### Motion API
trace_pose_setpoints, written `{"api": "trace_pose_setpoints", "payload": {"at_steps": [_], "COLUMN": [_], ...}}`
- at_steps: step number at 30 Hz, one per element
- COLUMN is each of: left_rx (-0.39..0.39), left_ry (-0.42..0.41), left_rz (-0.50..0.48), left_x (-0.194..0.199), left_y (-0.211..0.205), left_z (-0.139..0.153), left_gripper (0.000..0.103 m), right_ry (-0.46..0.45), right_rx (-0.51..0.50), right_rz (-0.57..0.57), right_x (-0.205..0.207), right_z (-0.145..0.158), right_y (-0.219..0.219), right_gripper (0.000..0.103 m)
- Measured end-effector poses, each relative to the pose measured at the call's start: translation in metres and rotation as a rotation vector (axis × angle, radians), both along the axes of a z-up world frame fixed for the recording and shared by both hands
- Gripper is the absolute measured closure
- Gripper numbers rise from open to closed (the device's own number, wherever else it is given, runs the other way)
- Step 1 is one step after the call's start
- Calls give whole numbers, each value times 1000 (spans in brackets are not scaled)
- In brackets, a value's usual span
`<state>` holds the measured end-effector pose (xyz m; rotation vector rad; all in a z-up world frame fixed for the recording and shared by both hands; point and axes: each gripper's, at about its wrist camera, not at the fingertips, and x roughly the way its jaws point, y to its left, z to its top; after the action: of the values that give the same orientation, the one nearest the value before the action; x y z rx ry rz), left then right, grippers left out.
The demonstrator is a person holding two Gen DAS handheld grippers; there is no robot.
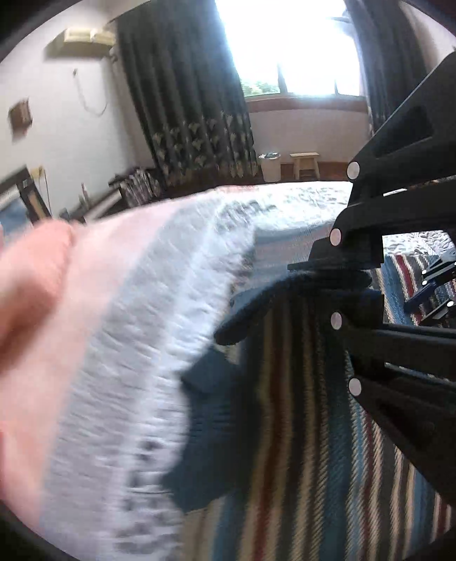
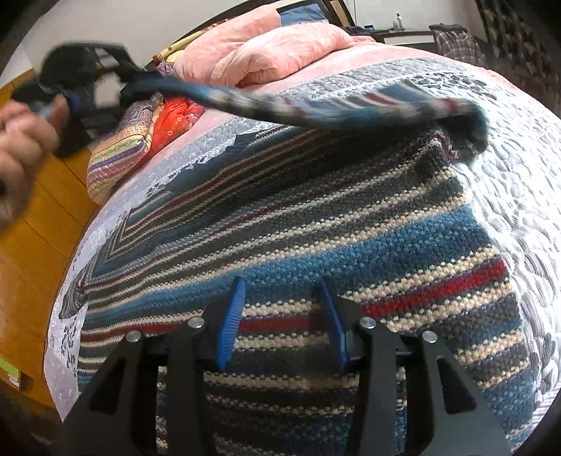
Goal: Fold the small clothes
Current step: 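Carry the sleeve across the sweater body with the right gripper and release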
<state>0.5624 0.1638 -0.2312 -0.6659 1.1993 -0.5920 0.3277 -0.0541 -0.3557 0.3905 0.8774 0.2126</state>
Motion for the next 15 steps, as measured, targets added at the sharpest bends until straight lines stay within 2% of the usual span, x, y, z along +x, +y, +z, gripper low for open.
{"api": "trace_pose_setpoints", "payload": {"at_steps": [3,7,11,15], "left_rx": [28,61,83,104], "left_ry": [-61,-109,-123,-89], "left_rz": [-9,-3,12,52], "left_x": [1,2,2,-1], "left_y": [23,46,62,98], "left_z": [37,70,74,51], "left_gripper": [96,96,96,96], "right_ry": [-1,-2,-4,-8], "right_rx": [2,1,4,3], "right_rz": [1,3,3,5], "right_x": [-1,0,0,-1], "right_z": [0,1,1,2], "right_y": [2,4,4,5], "right_gripper": [59,59,59,59]}}
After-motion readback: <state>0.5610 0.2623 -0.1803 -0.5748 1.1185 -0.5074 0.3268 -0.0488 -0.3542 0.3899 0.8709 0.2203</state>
